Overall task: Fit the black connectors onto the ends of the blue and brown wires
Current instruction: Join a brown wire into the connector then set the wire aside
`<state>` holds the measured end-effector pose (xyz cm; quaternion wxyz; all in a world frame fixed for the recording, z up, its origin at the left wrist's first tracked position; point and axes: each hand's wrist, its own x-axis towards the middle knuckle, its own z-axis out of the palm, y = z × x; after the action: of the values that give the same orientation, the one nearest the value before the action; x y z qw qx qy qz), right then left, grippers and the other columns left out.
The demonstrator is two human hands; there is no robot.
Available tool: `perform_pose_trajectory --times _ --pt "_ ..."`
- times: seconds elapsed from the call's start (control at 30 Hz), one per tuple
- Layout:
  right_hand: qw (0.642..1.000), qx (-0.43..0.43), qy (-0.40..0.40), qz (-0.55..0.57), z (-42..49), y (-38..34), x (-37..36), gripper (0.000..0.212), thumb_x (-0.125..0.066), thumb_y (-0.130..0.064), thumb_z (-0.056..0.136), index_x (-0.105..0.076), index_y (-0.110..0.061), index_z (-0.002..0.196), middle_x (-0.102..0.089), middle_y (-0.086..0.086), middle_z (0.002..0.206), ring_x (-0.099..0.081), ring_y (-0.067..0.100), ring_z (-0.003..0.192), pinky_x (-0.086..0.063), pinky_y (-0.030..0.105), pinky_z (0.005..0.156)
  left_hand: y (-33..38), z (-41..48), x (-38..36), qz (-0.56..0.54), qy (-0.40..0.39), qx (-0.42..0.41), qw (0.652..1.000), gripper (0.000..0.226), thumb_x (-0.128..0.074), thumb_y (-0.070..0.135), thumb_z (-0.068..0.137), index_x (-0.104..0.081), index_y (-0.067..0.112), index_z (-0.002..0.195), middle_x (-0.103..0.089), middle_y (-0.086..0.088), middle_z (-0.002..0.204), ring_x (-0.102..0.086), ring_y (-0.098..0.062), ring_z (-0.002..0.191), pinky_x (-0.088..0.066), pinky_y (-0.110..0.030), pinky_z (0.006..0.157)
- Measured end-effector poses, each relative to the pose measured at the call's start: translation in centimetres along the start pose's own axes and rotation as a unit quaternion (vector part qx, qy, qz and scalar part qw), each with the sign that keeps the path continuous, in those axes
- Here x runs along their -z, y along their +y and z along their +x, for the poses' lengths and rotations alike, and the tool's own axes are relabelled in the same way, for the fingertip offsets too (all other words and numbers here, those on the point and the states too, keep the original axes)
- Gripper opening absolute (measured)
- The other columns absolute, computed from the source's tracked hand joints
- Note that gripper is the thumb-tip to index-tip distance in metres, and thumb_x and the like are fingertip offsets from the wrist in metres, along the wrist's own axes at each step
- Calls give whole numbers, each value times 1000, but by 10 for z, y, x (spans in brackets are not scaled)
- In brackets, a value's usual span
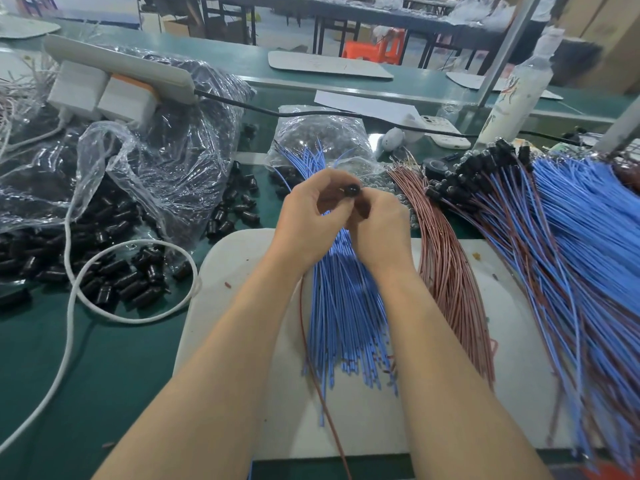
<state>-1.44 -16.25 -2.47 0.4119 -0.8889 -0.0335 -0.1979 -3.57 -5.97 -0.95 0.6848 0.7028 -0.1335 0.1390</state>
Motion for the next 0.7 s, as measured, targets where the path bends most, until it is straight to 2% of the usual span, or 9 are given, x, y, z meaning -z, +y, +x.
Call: perform_pose_trajectory --times 0.13,0.33,0.4,0.47,0.53,0.6,0.63,0.7 --pt "1000 11 0 -16 -1 0 0 21 -54 -6 85 -72 -6 95 -71 12 84 -63 30 82 -48 41 76 -4 1 2 6 -10 -10 1000 48 -53 -8 86 -54 39 72 -56 24 72 -54 17 62 -41 -2 64" --pt "999 2 -5 -38 0 2 -2 22 -55 -9 86 -72 -8 99 -71 12 88 -62 30 85 -47 41 78 -6 1 3 9 -14 -15 1000 49 -53 -10 85 -54 37 73 -57 20 74 -54 17 62 -41 -2 64" --pt "999 -2 -11 -43 0 2 -1 20 -56 -10 86 -72 -9 98 -72 10 89 -62 27 83 -46 33 76 -7 2 3 13 -13 -14 1000 46 -54 -8 85 -55 37 75 -58 20 76 -55 16 64 -41 -2 65" --pt "999 -19 -40 -32 2 2 0 16 -60 -11 85 -71 -10 97 -71 6 86 -58 19 75 -40 21 67 -10 5 3 21 -8 -8 1000 42 -55 -5 87 -56 36 79 -60 17 80 -56 11 70 -42 -4 67" --pt "996 -53 -69 2 5 2 7 21 -62 -11 86 -69 -13 105 -69 1 86 -60 14 76 -44 14 70 -14 9 4 29 3 1 1000 36 -56 -3 88 -59 32 84 -62 10 87 -59 0 78 -43 -8 71" --pt "996 -78 -38 4 9 6 17 26 -58 -9 86 -67 -14 110 -70 2 95 -65 17 87 -51 27 87 -19 12 5 29 24 12 999 31 -55 -3 88 -62 28 88 -65 8 90 -60 -7 82 -44 -13 75" --pt "996 -89 -4 -19 11 10 24 26 -57 -7 86 -67 -14 109 -70 3 100 -64 18 94 -50 31 91 -21 13 5 27 33 19 999 30 -54 -2 88 -63 27 89 -66 9 90 -60 -7 81 -45 -14 75" --pt "988 -124 55 -77 13 20 36 27 -54 -6 87 -67 -15 108 -69 4 106 -62 20 101 -48 29 91 -24 13 6 32 41 30 998 29 -54 -1 89 -63 27 91 -66 13 90 -60 -5 81 -45 -13 75"
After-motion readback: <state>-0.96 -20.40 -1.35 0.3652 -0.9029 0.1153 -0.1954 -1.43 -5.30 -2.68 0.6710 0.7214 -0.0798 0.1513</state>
